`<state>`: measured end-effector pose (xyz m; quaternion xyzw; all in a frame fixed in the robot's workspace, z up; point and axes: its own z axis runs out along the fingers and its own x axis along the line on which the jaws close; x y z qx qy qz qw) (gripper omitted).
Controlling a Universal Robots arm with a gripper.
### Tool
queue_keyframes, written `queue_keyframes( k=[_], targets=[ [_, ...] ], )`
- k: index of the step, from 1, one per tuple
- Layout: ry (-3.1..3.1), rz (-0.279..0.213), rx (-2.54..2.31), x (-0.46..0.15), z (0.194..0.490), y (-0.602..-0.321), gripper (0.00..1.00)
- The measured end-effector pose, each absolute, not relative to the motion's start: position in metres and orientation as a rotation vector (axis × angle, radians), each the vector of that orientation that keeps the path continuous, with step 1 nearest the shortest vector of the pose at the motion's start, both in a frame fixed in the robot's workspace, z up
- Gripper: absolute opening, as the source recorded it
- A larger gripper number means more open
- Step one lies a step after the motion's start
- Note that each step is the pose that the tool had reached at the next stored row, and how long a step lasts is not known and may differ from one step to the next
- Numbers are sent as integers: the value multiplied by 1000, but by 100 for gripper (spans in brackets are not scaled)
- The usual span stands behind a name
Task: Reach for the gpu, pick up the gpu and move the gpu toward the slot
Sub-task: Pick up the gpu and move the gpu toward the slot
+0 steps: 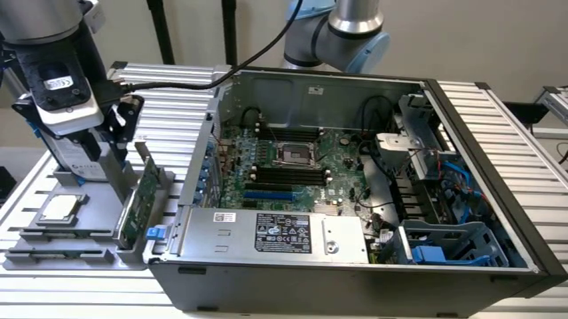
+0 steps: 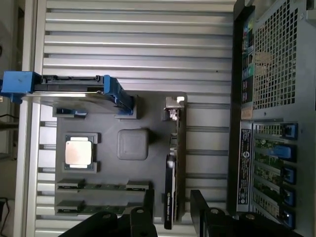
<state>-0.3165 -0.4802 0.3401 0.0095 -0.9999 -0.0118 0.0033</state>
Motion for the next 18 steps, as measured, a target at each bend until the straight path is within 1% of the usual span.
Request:
queue_keyframes(
  k=[18],
  targets=[
    [-3135,-28,30,-317,308,-480,42]
  ],
)
